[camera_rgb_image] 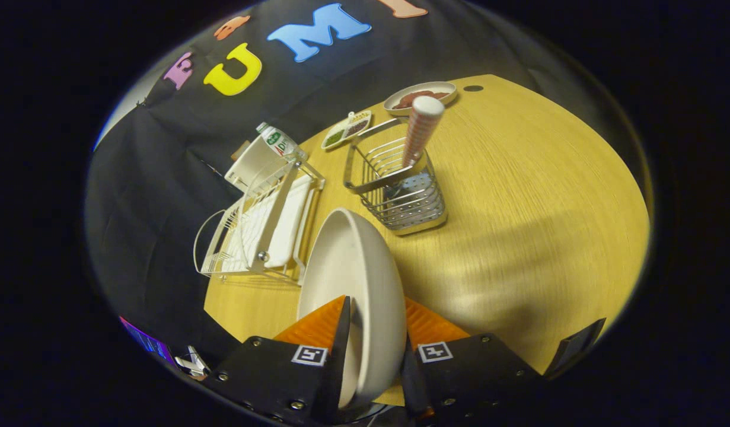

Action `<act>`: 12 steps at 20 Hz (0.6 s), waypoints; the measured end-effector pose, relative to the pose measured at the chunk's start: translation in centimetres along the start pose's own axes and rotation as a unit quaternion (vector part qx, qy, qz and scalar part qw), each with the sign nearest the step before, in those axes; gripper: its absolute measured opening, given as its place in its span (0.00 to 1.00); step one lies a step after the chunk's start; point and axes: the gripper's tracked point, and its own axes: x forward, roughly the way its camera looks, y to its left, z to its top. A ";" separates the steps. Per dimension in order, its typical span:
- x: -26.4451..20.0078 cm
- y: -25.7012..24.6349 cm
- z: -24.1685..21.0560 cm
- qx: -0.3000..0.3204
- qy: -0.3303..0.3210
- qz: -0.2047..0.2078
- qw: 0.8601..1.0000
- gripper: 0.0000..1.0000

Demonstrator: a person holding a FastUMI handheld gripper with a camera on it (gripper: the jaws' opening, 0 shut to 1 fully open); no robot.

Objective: Take the plate from the dish rack, then take the spoon from the basket and place it into the plate.

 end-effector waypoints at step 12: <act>-3.6 -4.7 3.1 -0.068 -0.085 -0.082 0.991 0.64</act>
